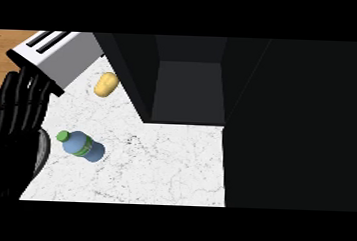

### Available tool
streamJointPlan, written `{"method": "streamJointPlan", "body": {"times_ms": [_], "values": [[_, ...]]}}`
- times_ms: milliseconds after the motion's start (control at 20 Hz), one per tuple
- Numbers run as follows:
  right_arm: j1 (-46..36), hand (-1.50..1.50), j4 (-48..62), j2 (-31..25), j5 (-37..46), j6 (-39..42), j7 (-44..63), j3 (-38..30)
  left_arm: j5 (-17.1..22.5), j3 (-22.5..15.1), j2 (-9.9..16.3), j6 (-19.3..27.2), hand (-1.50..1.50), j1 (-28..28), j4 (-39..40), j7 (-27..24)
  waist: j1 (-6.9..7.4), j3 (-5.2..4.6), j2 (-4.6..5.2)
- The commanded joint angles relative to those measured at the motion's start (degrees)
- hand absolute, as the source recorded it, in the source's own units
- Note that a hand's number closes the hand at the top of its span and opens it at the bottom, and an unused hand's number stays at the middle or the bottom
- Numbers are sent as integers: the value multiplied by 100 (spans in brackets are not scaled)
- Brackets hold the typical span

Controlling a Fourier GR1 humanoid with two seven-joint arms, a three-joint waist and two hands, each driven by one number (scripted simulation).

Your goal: Pick up the bottled water, place it into the cabinet and close the cabinet

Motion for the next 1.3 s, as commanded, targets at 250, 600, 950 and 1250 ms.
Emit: {"method": "streamJointPlan", "body": {"times_ms": [250,600,950,1250], "values": [[964,-150,-791,231,-582,250,-303,-1,-93,1291,167,477,-150,503,-193,-404,-72,-53,73],[1632,-150,-1689,117,-1228,366,1508,424,-170,482,-492,1052,-150,917,-727,1179,-85,-53,77],[2642,-150,-2179,125,-1324,765,1303,600,-582,35,-501,1457,-150,1323,-1187,1703,-95,-52,78],[3365,-150,-2430,336,-865,859,876,1087,-737,-256,-502,1650,-150,1734,-978,1240,-115,-54,76]]}}
